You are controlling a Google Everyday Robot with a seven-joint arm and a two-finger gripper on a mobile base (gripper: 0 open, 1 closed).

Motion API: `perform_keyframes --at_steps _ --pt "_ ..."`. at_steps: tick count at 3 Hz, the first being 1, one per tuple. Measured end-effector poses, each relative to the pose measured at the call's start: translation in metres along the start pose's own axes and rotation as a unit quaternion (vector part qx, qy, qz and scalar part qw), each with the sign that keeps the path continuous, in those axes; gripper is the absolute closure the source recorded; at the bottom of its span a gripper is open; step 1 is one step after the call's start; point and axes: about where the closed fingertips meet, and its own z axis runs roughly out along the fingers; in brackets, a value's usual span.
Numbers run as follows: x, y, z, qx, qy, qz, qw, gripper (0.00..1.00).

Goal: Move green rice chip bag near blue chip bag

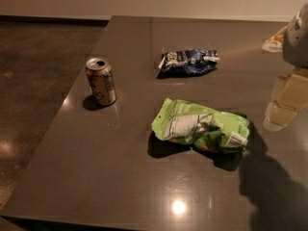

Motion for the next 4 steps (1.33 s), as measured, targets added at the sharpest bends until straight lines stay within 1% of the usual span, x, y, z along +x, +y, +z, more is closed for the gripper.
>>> perform_keyframes --at_steps 1,2,4 --pt "0.000 0.000 0.000 0.000 0.000 0.000 1.0000 0.00" --pt "-0.005 0.002 0.007 0.002 0.009 -0.002 1.0000 0.00" --pt "-0.030 0.021 0.049 -0.032 0.011 0.004 0.9994 0.00"
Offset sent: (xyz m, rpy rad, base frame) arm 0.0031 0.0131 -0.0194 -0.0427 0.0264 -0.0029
